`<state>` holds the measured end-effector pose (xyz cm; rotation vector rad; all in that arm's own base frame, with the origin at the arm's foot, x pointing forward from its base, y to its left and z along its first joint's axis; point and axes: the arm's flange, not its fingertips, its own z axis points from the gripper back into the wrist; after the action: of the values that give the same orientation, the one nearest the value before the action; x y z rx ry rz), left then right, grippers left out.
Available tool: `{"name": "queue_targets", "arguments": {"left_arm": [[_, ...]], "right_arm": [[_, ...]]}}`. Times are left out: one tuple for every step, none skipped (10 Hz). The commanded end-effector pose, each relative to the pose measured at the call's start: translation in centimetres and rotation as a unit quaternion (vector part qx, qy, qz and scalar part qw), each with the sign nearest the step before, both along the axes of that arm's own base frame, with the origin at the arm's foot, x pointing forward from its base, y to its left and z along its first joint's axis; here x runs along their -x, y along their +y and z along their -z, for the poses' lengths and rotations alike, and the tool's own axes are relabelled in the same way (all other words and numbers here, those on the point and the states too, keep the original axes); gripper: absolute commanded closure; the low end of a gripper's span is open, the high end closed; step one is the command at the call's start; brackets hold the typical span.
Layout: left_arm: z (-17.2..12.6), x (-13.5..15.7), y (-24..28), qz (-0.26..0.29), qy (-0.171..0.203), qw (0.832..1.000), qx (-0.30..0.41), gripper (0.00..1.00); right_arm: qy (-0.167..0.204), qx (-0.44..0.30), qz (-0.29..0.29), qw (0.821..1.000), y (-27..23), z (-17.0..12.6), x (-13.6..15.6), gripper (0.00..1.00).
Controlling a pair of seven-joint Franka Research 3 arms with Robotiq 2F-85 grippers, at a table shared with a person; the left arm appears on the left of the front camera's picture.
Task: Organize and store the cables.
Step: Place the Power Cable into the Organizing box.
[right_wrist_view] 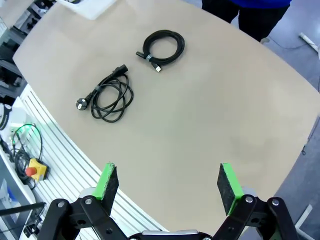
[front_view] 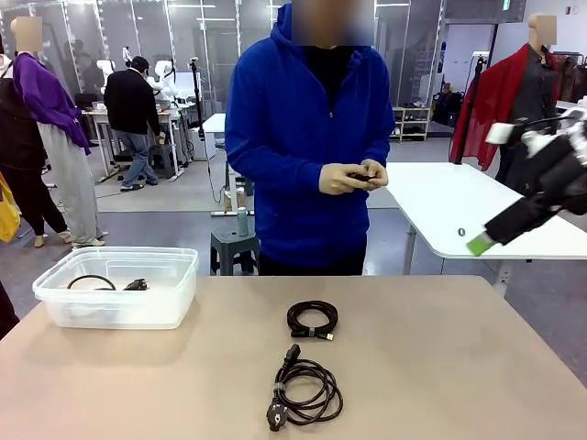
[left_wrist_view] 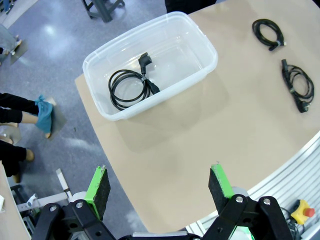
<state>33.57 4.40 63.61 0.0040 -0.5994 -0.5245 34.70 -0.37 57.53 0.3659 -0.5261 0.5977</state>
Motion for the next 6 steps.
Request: {"name": "queue_targets", "arguments": {"left_arm": [[0.0, 0.1, 0.0, 0.003, -0.001, 1.0, -0.002, 0.0], [0.0, 0.1, 0.0, 0.003, -0.001, 1.0, -0.002, 0.0], [0.0, 0.1, 0.0, 0.003, -0.001, 1.0, -0.002, 0.0], [0.0, 0.1, 0.0, 0.003, -0.001, 1.0, -0.002, 0.0], [0.0, 0.1, 0.0, 0.003, -0.001, 1.0, -0.002, 0.0], [0.0, 0.1, 0.0, 0.003, -0.001, 1.0, -0.002, 0.0]], "right_arm": [[-0.01, -0.001, -0.027, 1.0, -2.5, 0.0, 1.0, 0.0], [-0.021, 0.012, -0.022, 0.999, -3.5, -0.3, 1.6, 0.0], [-0.033, 0.006, -0.028, 0.999, -4.4, -0.6, 2.6, 0.0], [-0.045, 0.005, -0.034, 0.998, -4.8, -0.4, 2.9, 0.0], [-0.065, -0.016, -0.029, 0.997, -5.0, 0.1, 2.9, 0.0], [-0.033, -0.002, -0.019, 0.999, -4.4, -1.1, 2.2, 0.0]]}}
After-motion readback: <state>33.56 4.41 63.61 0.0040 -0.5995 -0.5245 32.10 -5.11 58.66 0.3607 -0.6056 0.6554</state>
